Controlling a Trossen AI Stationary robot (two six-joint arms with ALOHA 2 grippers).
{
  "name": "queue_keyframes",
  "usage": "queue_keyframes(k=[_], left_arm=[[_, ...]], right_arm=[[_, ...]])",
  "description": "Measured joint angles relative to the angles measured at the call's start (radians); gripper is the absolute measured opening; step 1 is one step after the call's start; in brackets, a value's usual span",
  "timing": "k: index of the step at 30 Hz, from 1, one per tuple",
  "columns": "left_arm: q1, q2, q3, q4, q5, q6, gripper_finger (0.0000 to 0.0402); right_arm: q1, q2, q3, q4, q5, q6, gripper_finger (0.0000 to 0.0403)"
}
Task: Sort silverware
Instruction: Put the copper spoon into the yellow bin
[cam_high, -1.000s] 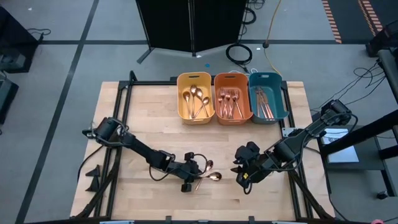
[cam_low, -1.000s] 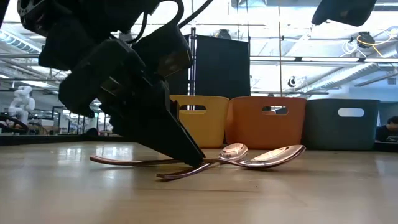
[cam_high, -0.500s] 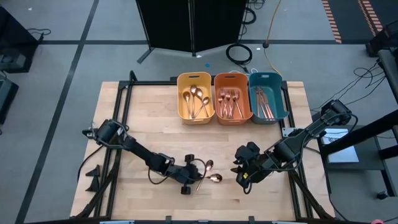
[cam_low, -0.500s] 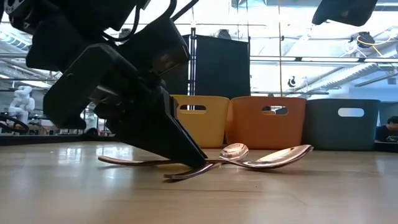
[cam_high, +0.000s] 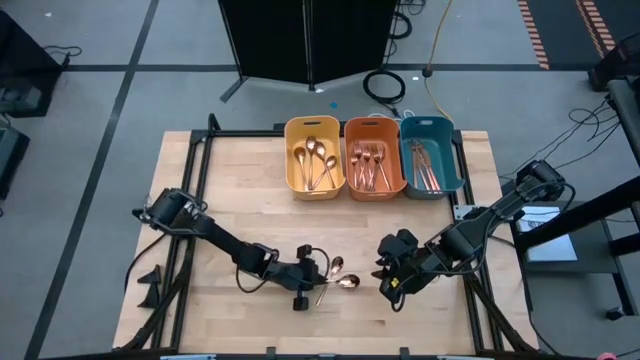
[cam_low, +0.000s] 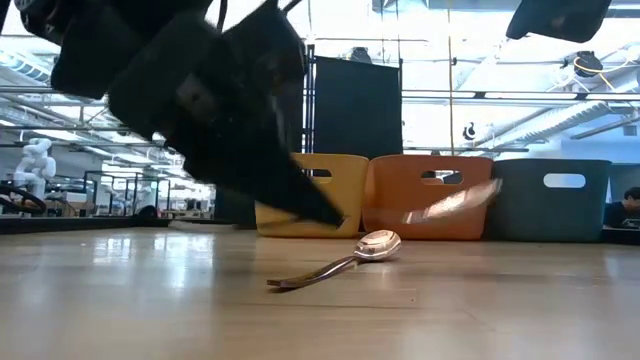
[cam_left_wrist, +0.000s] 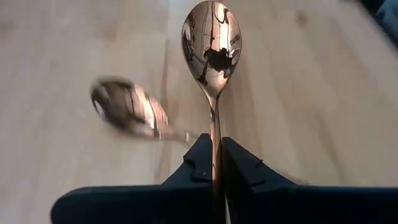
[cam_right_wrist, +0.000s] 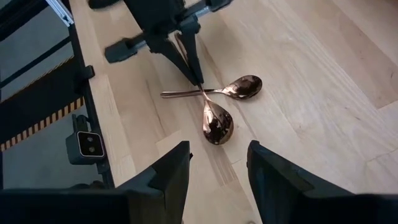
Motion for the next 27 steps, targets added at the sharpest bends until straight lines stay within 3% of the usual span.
queue_keyframes(k=[11, 19, 23, 27], left_arm=[[0.009, -0.078, 0.002, -0.01, -0.062, -0.064, 0.0008], [0.168, -0.322, 0.003, -0.123, -0.232, -0.434, 0.0008], [0.307, -0.427, 0.004, -0.263, -0.371, -0.739, 0.0008], [0.462, -0.45, 0.004, -0.314, -0.398, -0.919, 0.0008]], right_arm=[[-0.005, -0.012, -0.001, -0.003, -0.001, 0.0, 0.0148], [-0.046, -0.13, -0.002, -0.01, 0.082, -0.155, 0.0148], [-0.077, -0.195, -0.002, -0.009, 0.151, -0.297, 0.0148], [-0.113, -0.238, -0.002, -0.009, 0.191, -0.405, 0.0148]])
